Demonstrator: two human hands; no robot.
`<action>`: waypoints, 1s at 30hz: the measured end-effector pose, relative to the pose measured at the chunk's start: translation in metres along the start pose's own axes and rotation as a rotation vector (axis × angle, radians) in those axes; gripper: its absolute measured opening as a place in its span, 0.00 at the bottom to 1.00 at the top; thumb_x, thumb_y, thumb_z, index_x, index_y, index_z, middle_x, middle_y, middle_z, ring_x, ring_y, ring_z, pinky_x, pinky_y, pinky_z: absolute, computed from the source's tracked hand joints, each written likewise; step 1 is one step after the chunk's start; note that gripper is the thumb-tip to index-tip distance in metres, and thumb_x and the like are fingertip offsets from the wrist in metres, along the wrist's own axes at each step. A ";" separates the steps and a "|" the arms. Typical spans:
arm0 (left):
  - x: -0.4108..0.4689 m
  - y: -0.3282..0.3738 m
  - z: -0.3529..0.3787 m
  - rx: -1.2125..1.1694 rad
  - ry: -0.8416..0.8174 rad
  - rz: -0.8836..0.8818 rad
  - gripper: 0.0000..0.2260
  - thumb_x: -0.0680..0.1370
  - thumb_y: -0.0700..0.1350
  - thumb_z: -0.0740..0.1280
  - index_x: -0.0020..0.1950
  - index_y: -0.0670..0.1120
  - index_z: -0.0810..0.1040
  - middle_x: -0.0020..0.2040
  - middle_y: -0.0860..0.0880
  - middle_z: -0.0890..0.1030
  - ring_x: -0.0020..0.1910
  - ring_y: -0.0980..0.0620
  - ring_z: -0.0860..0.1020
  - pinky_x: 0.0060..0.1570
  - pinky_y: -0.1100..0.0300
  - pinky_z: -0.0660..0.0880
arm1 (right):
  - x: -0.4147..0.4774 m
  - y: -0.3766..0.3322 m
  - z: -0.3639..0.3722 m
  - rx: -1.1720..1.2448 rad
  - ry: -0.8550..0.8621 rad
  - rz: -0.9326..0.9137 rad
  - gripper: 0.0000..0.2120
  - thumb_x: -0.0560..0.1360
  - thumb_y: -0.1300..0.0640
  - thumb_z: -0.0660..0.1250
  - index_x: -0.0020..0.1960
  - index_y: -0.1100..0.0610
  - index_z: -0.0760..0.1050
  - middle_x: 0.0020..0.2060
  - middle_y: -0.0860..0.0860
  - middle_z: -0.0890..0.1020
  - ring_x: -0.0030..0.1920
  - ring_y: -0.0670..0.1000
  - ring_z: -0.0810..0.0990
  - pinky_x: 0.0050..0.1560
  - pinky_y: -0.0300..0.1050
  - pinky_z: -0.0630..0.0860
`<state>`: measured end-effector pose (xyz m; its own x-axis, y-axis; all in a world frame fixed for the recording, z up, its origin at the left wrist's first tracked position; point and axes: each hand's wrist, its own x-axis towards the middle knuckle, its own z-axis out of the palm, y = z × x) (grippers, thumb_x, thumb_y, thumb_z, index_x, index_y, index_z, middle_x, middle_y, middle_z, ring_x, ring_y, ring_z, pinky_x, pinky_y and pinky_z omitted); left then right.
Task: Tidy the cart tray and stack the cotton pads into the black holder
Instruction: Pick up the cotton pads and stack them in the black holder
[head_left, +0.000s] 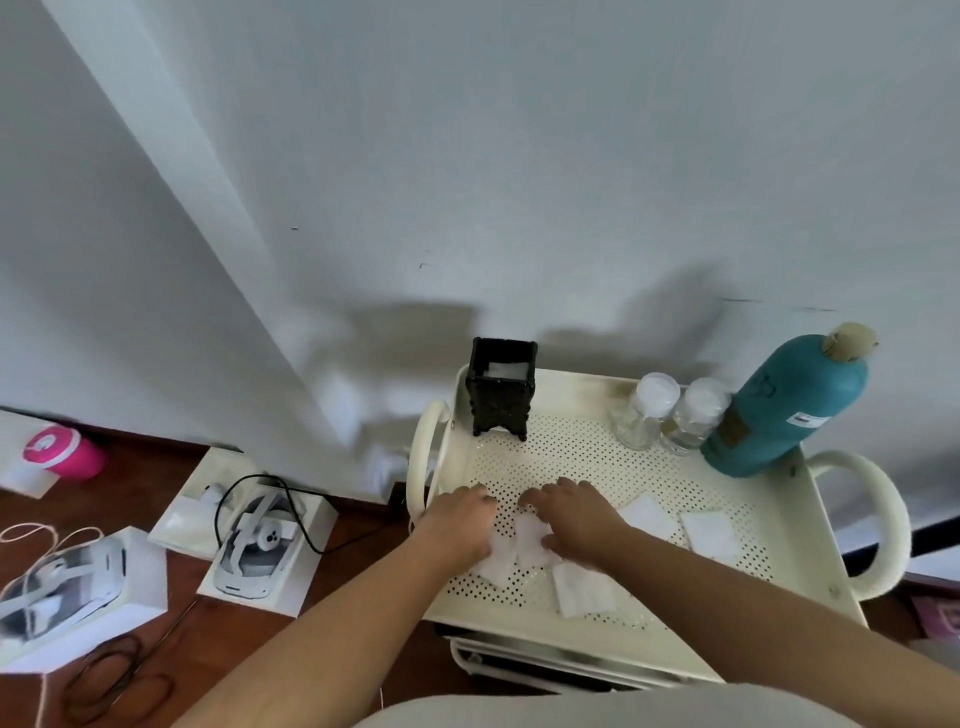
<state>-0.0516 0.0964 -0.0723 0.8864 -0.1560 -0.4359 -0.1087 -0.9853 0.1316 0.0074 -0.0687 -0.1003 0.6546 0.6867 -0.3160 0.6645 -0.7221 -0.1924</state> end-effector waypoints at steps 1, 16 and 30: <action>-0.001 0.000 0.001 0.002 -0.002 0.000 0.10 0.75 0.40 0.63 0.56 0.41 0.73 0.56 0.44 0.72 0.54 0.45 0.73 0.49 0.52 0.71 | 0.000 -0.001 0.000 0.004 -0.011 0.019 0.20 0.73 0.55 0.66 0.64 0.51 0.69 0.58 0.52 0.77 0.60 0.54 0.72 0.57 0.48 0.67; 0.001 -0.001 -0.046 -0.846 0.283 -0.141 0.09 0.71 0.41 0.71 0.44 0.50 0.71 0.43 0.50 0.79 0.40 0.51 0.77 0.34 0.64 0.72 | -0.006 0.036 -0.073 0.780 0.178 0.268 0.10 0.67 0.61 0.75 0.35 0.54 0.74 0.28 0.46 0.71 0.29 0.45 0.68 0.31 0.37 0.65; 0.009 -0.038 -0.160 -1.292 0.639 -0.207 0.08 0.74 0.37 0.69 0.52 0.43 0.80 0.44 0.46 0.80 0.45 0.48 0.77 0.49 0.56 0.74 | 0.021 0.051 -0.183 0.997 0.411 0.194 0.08 0.73 0.64 0.67 0.39 0.52 0.78 0.31 0.51 0.75 0.32 0.49 0.71 0.35 0.42 0.70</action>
<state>0.0325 0.1436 0.0610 0.9183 0.3743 -0.1292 0.2102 -0.1844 0.9601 0.1207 -0.0758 0.0532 0.9100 0.3958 -0.1237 0.0682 -0.4371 -0.8968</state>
